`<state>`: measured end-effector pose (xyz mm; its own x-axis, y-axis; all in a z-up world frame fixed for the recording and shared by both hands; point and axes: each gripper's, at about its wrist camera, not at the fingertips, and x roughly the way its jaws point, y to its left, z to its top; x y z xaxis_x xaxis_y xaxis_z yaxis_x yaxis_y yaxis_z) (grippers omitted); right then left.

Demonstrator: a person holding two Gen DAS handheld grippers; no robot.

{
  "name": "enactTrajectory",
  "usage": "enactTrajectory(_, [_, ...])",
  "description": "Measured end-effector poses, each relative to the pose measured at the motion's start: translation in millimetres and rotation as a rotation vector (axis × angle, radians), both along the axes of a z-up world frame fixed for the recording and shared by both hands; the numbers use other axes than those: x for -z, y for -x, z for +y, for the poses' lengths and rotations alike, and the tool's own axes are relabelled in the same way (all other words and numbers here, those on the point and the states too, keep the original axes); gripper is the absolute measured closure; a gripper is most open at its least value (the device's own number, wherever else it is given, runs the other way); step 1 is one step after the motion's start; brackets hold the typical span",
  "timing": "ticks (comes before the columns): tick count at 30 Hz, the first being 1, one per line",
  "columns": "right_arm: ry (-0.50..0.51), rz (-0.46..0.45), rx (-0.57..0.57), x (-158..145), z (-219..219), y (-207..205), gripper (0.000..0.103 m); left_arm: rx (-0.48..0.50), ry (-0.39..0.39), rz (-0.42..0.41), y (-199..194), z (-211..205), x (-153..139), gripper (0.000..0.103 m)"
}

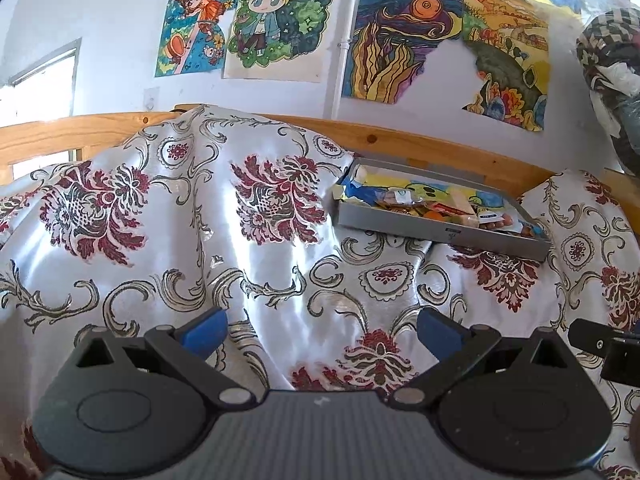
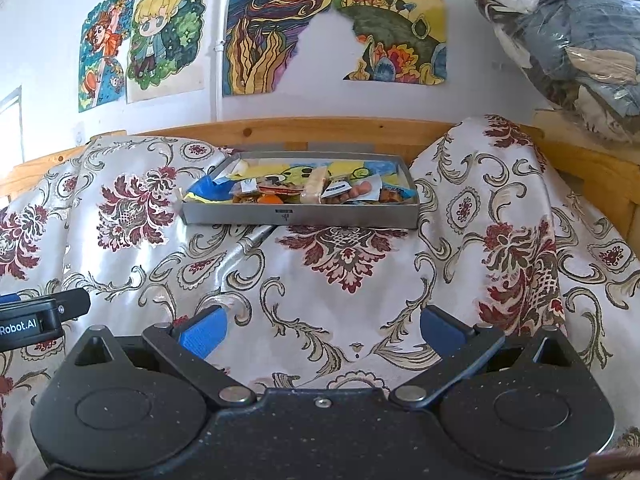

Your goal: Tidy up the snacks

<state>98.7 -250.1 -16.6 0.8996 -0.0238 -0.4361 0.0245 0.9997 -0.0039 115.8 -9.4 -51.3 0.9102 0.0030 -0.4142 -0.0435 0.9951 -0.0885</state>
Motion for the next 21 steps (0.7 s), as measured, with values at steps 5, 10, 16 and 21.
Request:
enactTrajectory(5, [-0.004,-0.004,0.0,0.3,-0.7,0.3,0.001,-0.004,0.01,0.008,1.1,-0.3,0.0,0.001])
enactTrajectory(10, [-0.003,-0.005,-0.001,0.0,-0.2,0.5,0.001,0.005,0.009,0.006,2.8,-1.9,-0.4,0.001])
enactTrajectory(16, [-0.005,-0.01,-0.003,-0.6,-0.1,1.4,0.001,0.004,0.014,0.011,3.1,-1.7,-0.4,0.001])
enactTrajectory(21, [-0.004,-0.011,-0.002,-0.8,-0.1,1.7,0.001,0.0,0.018,0.012,2.9,-1.1,0.0,0.001])
